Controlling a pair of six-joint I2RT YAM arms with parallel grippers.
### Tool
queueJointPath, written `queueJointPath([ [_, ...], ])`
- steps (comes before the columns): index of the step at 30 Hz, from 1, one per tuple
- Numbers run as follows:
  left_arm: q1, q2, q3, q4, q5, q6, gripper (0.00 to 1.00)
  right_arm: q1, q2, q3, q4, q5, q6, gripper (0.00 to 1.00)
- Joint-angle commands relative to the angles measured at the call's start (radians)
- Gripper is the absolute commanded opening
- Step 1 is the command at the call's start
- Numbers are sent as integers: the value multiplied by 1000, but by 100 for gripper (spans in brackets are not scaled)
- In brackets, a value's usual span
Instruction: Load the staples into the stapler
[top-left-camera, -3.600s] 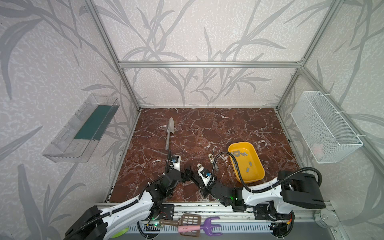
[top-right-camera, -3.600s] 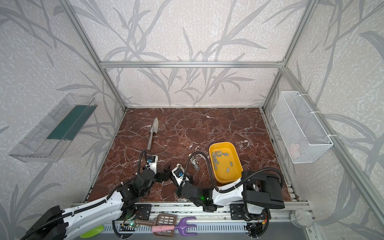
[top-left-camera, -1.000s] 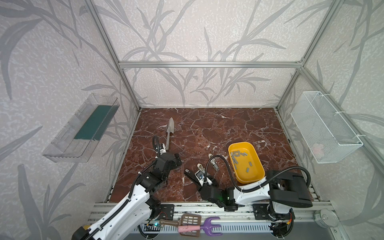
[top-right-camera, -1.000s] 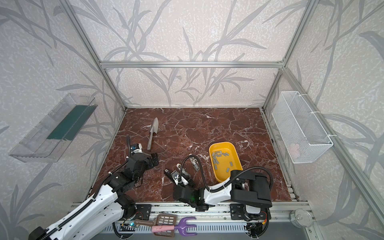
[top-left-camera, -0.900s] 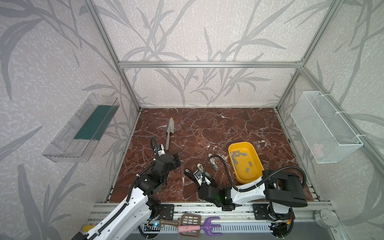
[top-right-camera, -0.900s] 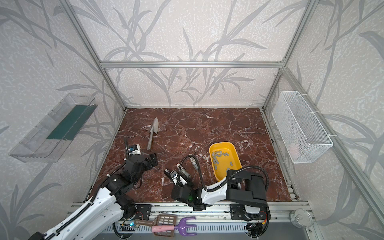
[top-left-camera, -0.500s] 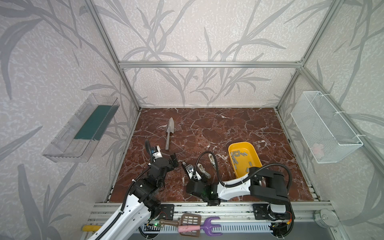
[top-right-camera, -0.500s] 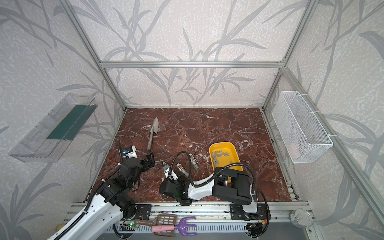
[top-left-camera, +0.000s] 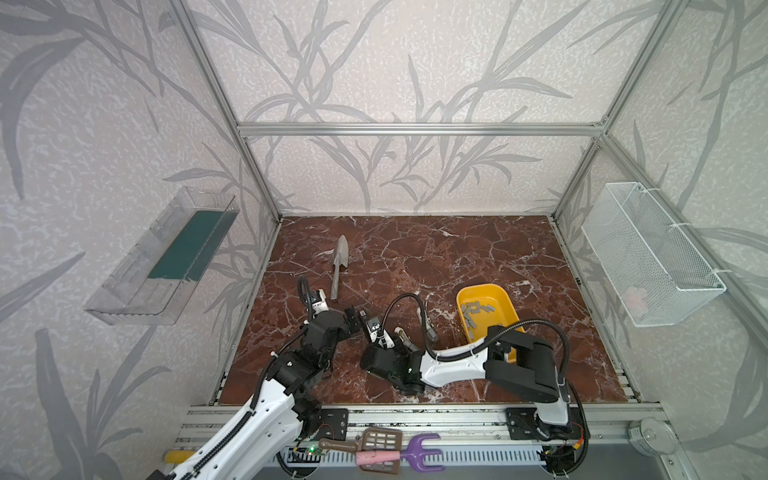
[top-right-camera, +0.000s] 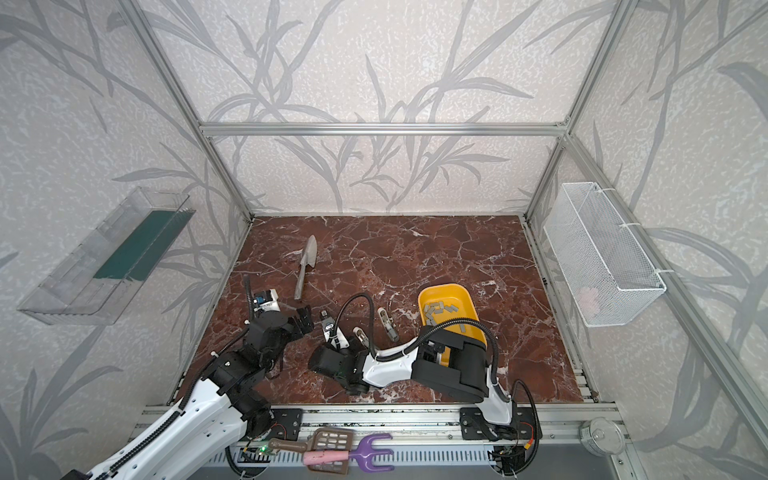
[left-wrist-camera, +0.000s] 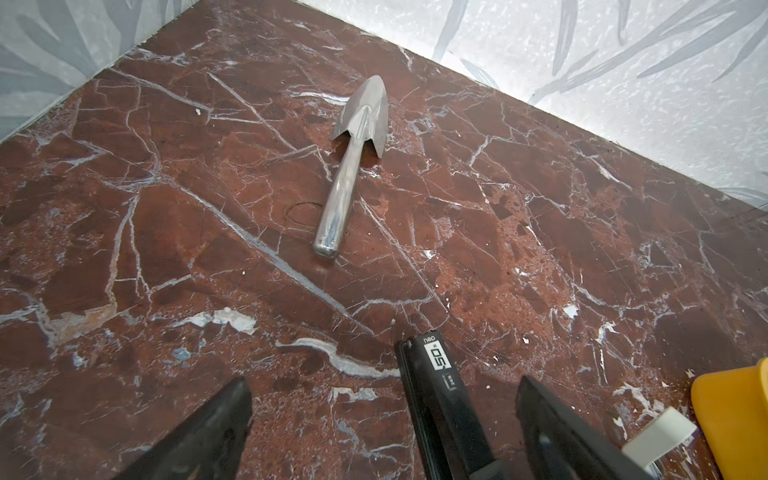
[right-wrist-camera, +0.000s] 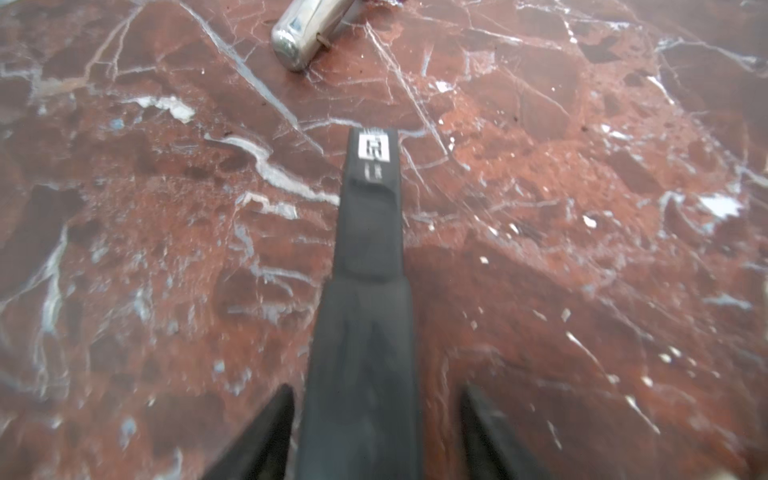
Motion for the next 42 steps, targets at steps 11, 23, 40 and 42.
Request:
queueJointPath([
  [11, 6, 0, -34, 246, 361, 137, 99, 27, -521, -494, 268, -41, -267, 79],
  [23, -92, 251, 11, 421, 484, 172, 99, -3, -562, -673, 328, -106, -234, 79],
  [40, -149, 199, -40, 436, 375, 195, 99, -41, -367, -723, 492, -184, -158, 80],
  [42, -147, 191, -47, 441, 378, 194, 99, -46, -350, -722, 504, -191, -157, 79],
])
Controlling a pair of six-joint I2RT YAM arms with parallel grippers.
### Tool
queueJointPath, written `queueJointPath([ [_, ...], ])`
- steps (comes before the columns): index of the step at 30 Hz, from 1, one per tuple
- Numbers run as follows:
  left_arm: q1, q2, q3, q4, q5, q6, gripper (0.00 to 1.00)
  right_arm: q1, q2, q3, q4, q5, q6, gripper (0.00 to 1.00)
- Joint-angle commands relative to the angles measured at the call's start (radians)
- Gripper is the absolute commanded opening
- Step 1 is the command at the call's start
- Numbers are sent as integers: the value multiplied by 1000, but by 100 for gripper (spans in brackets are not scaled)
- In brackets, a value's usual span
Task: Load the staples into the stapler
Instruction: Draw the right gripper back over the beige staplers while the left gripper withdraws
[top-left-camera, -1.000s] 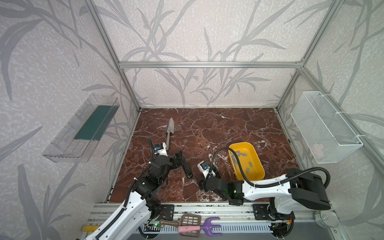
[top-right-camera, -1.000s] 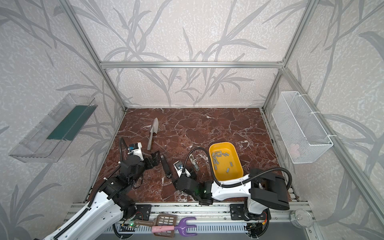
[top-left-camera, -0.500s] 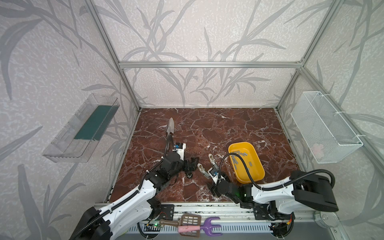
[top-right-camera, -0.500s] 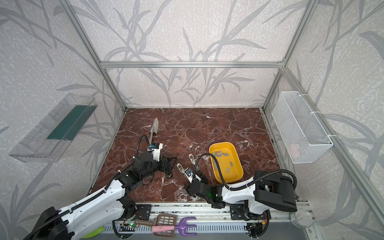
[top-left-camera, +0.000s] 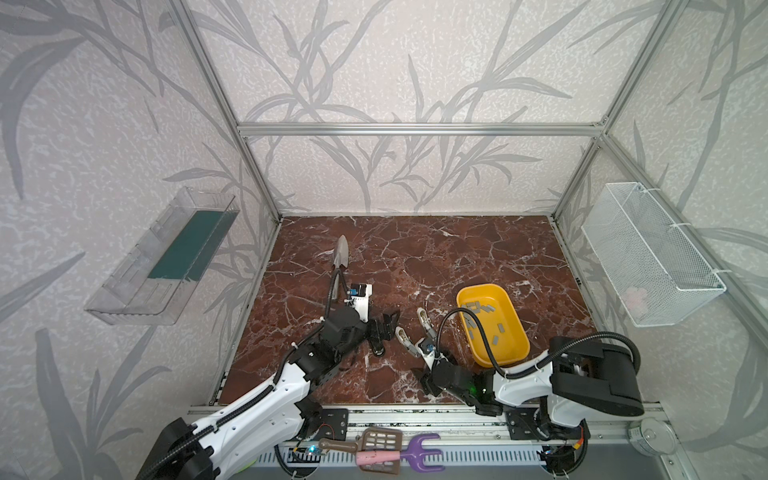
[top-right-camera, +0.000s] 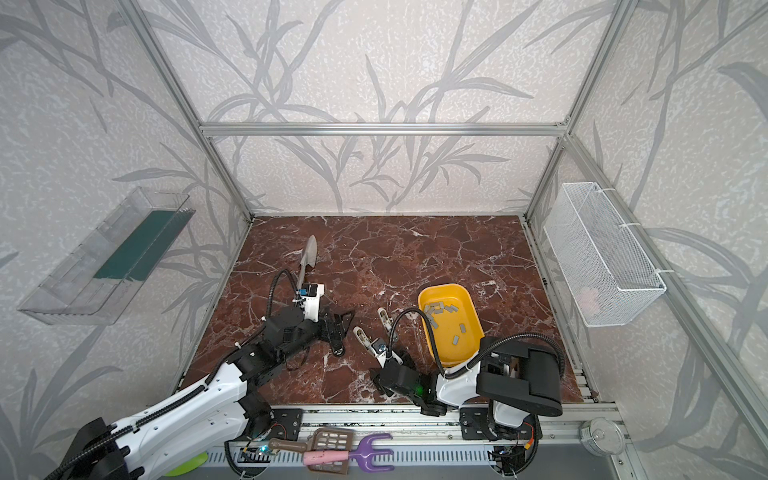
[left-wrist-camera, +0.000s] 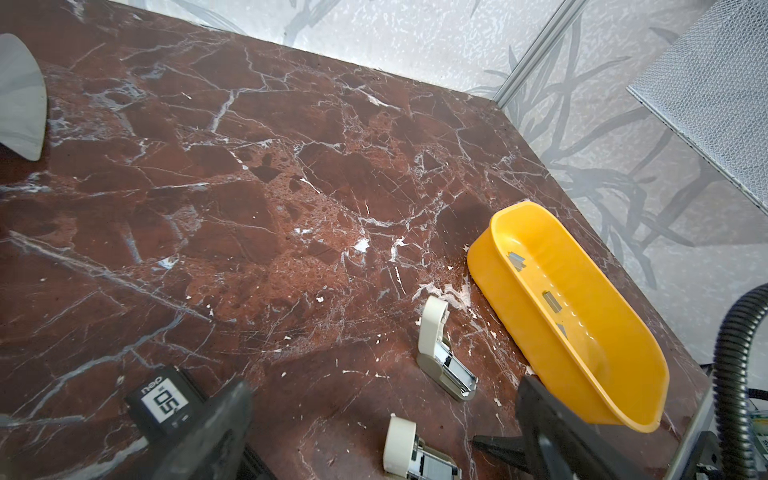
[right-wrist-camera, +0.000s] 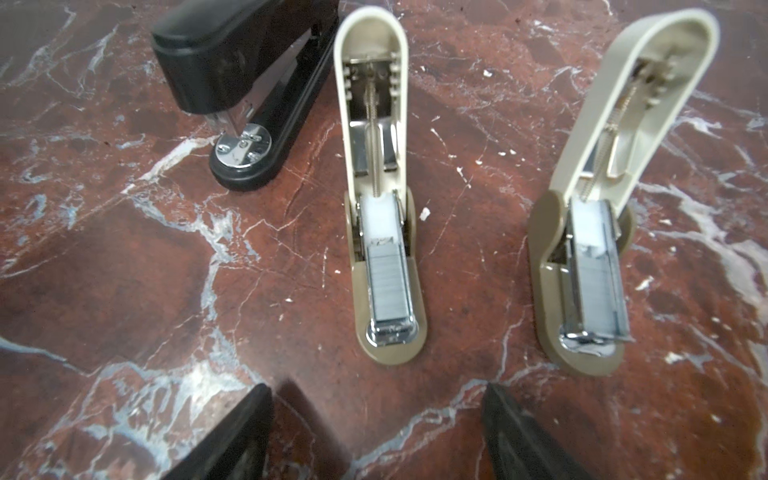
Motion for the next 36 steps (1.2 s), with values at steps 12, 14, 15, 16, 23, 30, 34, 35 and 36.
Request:
queueJointPath([
  [12, -1, -12, -17, -1, -27, 15, 99, -8, 117, 31, 33, -32, 23, 79],
  [14, -1, -8, -25, 14, -26, 8, 99, -9, 123, 34, 36, -39, 24, 77],
  [15, -1, -3, -24, 16, -26, 7, 99, -9, 124, 33, 36, -40, 25, 76],
  [16, -1, 1, -20, 14, -26, 8, 99, -9, 124, 31, 36, -38, 26, 74],
  [23, -1, 32, -15, 25, -30, 10, 99, -14, 147, 42, 33, -25, 11, 69],
  [30, -1, 52, -3, 24, -26, 16, 99, -15, 146, 48, 17, -11, 4, 54],
  [34, -1, 69, -8, 45, -16, 17, 99, -16, 165, 56, 21, -2, -12, 45],
  [35, -1, 76, -10, 55, -10, 16, 99, -16, 170, 61, 19, -4, -12, 44],
  [36, -1, 83, -11, 65, -1, 12, 99, -17, 173, 65, 18, -7, -12, 42],
])
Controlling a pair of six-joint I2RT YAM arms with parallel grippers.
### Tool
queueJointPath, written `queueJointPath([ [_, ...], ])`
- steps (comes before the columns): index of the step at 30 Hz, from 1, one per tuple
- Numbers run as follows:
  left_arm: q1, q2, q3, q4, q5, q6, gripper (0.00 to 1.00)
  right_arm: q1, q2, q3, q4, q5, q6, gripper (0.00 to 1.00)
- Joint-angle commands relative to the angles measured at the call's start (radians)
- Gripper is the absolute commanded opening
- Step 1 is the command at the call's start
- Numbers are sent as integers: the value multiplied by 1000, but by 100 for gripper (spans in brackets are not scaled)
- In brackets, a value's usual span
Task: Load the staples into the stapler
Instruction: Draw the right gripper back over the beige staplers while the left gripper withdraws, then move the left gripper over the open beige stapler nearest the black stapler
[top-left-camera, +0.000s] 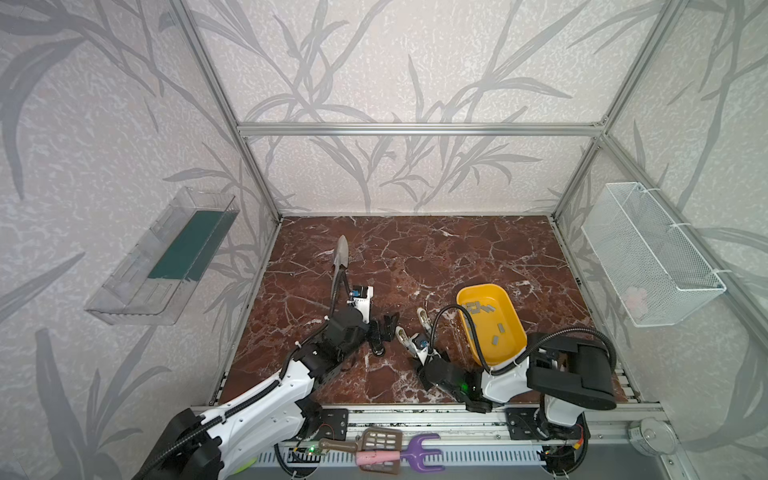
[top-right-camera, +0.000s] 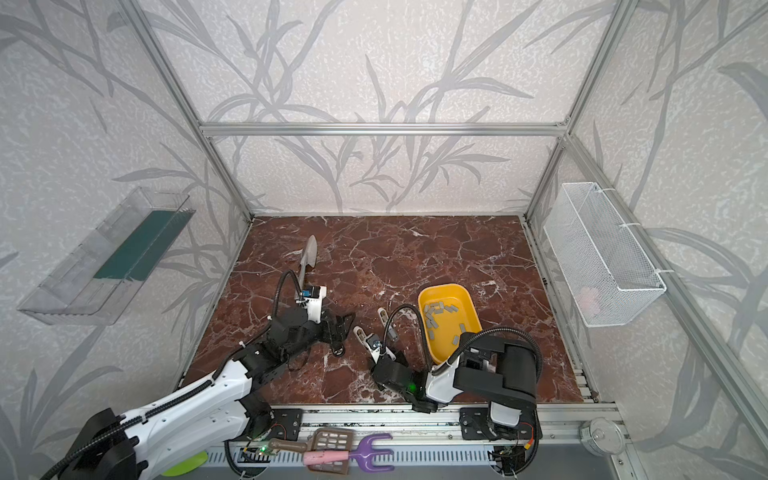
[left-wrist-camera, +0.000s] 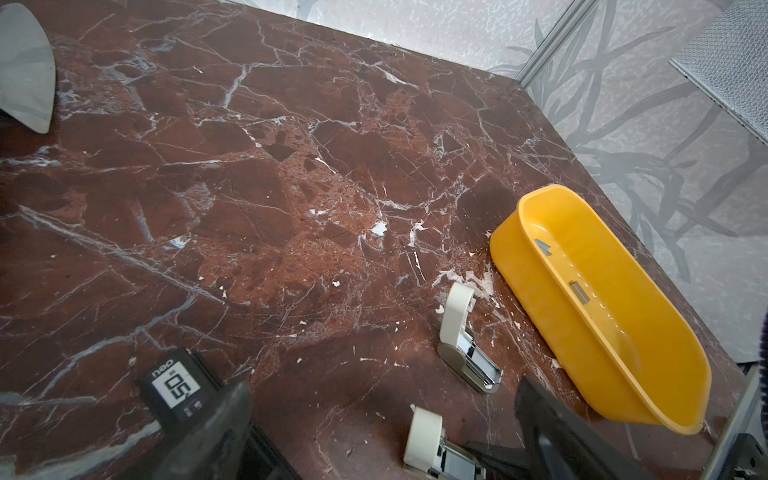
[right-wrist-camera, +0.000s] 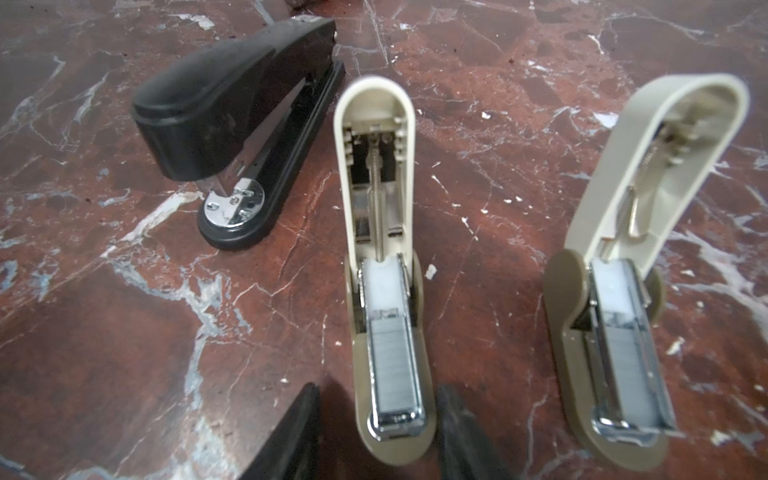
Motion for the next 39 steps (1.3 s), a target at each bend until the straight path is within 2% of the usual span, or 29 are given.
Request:
queueJointPath([
  [1, -1, 21, 0, 53, 17, 3, 99, -3, 50, 4, -97, -30, 3, 41],
  [8, -1, 81, 10, 76, 24, -14, 99, -7, 74, 15, -93, -11, -9, 39],
  [12, -1, 110, 13, 84, 30, -27, 99, -11, 78, 20, -113, -12, 3, 44],
  [15, -1, 131, 26, 90, 42, -32, 99, -11, 75, 12, -109, -23, 11, 39],
  [18, -1, 150, 30, 98, 55, -37, 98, -10, 79, 5, -91, -24, 11, 30],
  [22, -1, 160, 24, 113, 55, -48, 95, -10, 76, 0, -82, -23, 17, 25],
  [32, -1, 180, 12, 137, 90, -65, 90, -31, 86, 14, -103, 22, 89, 16],
  [39, -1, 221, 19, 150, 108, -64, 90, -37, 89, 16, -66, 1, 99, 16],
])
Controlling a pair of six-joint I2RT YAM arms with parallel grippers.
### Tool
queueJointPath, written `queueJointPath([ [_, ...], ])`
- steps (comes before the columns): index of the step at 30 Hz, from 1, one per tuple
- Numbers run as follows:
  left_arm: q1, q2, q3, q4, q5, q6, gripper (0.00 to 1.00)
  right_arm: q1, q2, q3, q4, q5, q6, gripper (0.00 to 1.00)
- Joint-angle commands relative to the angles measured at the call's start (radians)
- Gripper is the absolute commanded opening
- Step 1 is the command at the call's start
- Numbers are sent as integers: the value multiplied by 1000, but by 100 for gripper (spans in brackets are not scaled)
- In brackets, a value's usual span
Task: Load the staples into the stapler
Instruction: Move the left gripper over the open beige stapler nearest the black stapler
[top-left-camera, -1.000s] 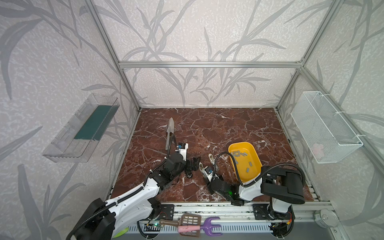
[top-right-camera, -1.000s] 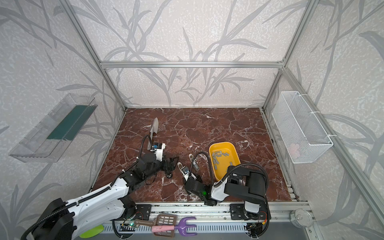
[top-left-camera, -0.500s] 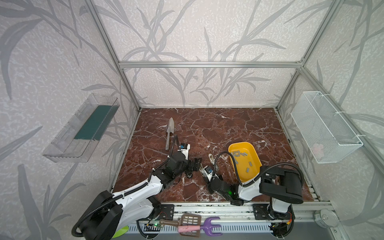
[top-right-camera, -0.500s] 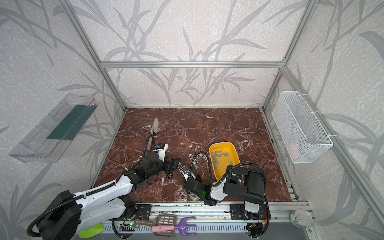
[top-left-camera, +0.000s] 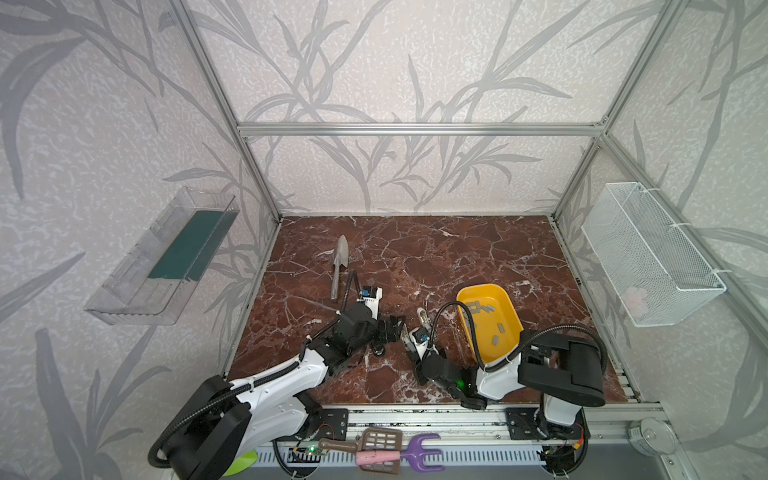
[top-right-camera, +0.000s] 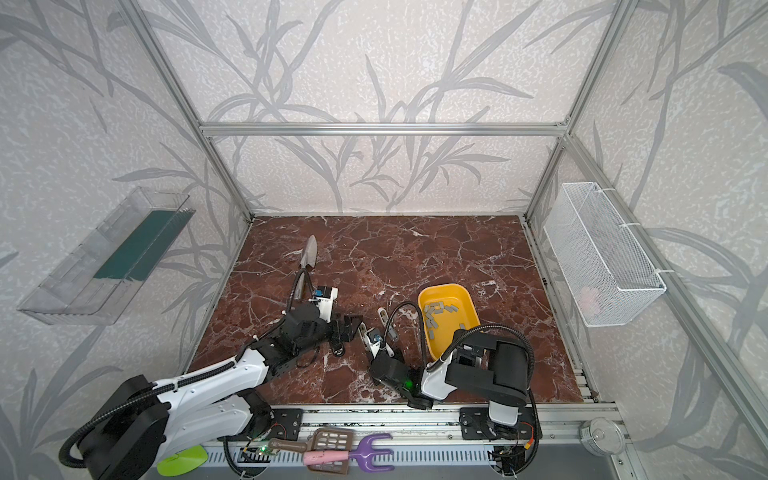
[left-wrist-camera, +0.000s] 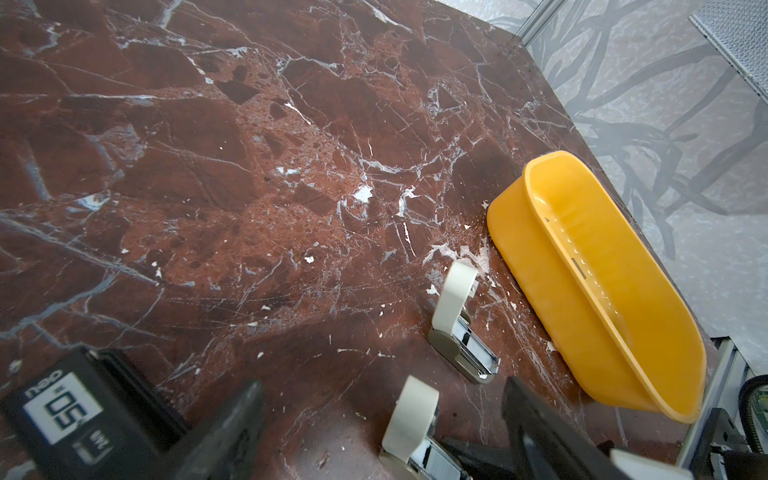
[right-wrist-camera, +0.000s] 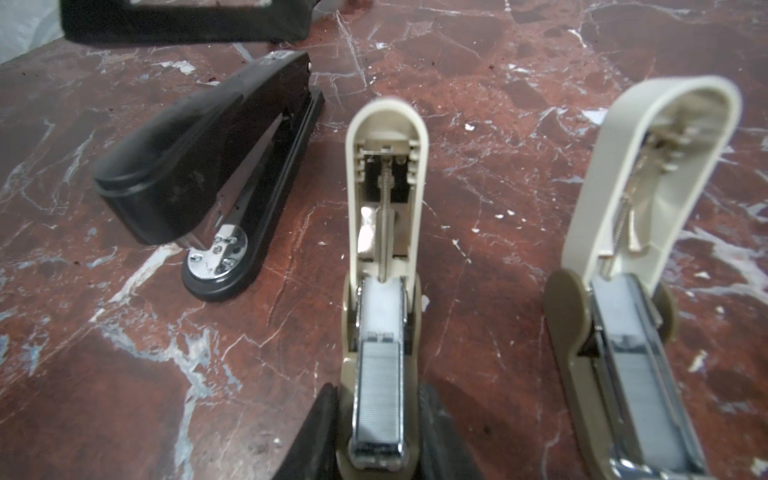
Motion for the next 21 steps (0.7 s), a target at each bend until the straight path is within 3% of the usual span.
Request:
queueJointPath([
  [1, -1, 29, 17, 31, 27, -4, 89, -9, 49, -10, -103, -16, 21, 16],
  [11, -1, 84, 40, 28, 119, 31, 77, -37, 70, 20, -114, -42, 45, 14],
  [21, -1, 159, 45, 95, 172, 49, 73, -42, 75, 30, -96, -67, 37, 12],
])
